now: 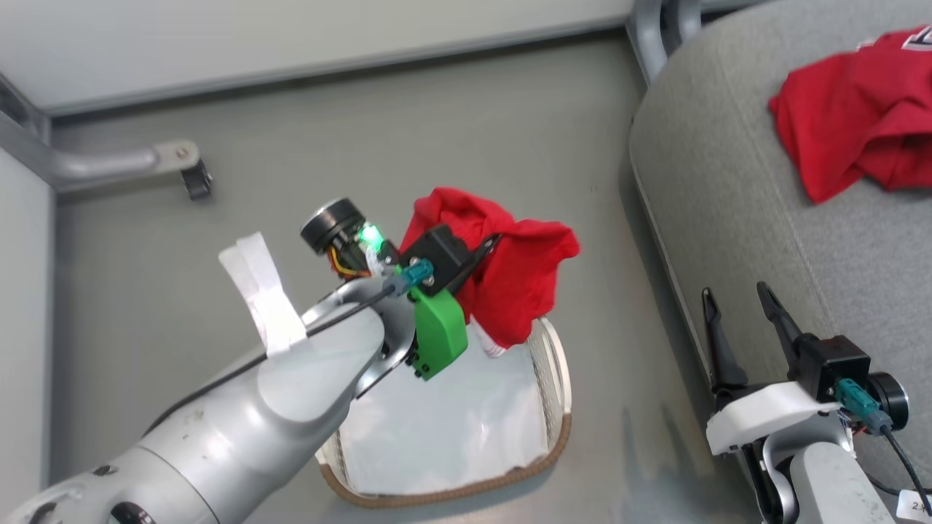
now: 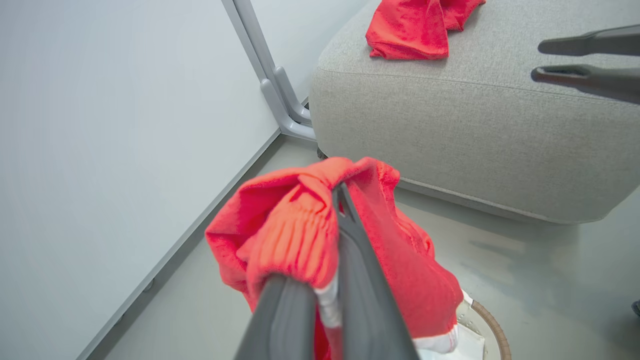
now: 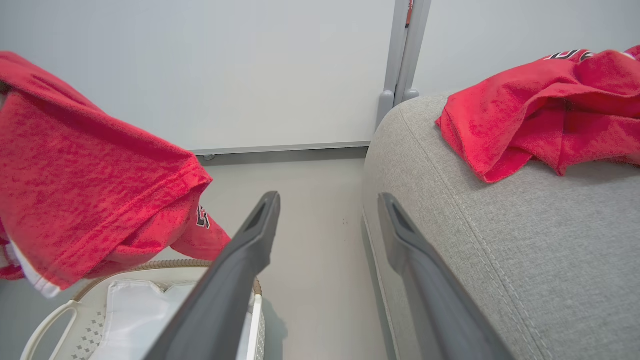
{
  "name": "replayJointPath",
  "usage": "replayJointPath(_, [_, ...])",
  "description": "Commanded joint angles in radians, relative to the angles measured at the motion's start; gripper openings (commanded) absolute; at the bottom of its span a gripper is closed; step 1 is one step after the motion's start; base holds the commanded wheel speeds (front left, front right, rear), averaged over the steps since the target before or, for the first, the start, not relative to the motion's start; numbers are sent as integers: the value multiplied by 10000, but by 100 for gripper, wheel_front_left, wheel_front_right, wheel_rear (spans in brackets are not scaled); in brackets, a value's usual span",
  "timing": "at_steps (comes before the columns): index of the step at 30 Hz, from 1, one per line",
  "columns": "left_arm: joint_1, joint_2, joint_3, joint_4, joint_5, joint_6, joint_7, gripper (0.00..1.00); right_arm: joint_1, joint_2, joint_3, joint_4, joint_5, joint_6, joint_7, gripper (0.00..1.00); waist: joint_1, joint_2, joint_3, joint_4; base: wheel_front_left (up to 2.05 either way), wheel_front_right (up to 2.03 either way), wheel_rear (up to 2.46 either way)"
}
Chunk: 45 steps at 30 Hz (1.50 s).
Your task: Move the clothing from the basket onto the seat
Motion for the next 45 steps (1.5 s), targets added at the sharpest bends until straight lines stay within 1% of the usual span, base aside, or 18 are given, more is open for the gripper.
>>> replayJointPath(1, [-235,91,-38,-190,-131,-19,80,0,236,-45,9,41,-75,-14,-21,100,1,0,-1911,734,0,0,0])
replayJointPath(4, [-754,236,26,-729,-504,-19,300,0,253,-44,170,33,-116,-14,-20,100,1,0,-2221,703,0,0,0])
replayJointPath(9, [-1527,393,296,-1290,-759,-19,522,0,-71,-45,552,-30,-128,-14,-20,100,1,0,-2528,629,0,0,0])
replayJointPath(14, [-2166,384,624,-1643,-884,93,635,0,-330,-44,843,-1,-138,-14,-20,100,1,0,-2668,570,0,0,0])
replayJointPath(19, [-2450,405,773,-1917,-977,171,727,0,-478,-42,1088,57,-143,-14,-20,100,1,0,-2746,534,0,0,0])
replayJointPath(24, [-2484,481,730,-2141,-1001,211,842,0,-783,-42,1458,194,-404,-14,-20,100,1,0,-2748,511,0,0,0])
replayJointPath(28, [-2424,505,674,-2301,-1025,213,917,0,-1166,-44,1645,665,-881,-12,-20,100,1,0,-2738,525,0,0,0])
replayJointPath(33, [-2521,461,597,-2598,-1028,205,978,0,-1930,-200,1973,1829,-1547,-14,-20,100,1,0,-2718,622,0,0,0])
replayJointPath(40, [-2633,401,461,-3118,-958,196,1077,0,-2960,-512,2432,3321,-1900,-14,-20,100,1,0,-2699,857,0,0,0])
replayJointPath(45, [-2701,399,399,-3489,-913,212,1110,0,-3737,-719,2965,4258,-1849,-14,-20,100,1,0,-2668,1006,0,0,0])
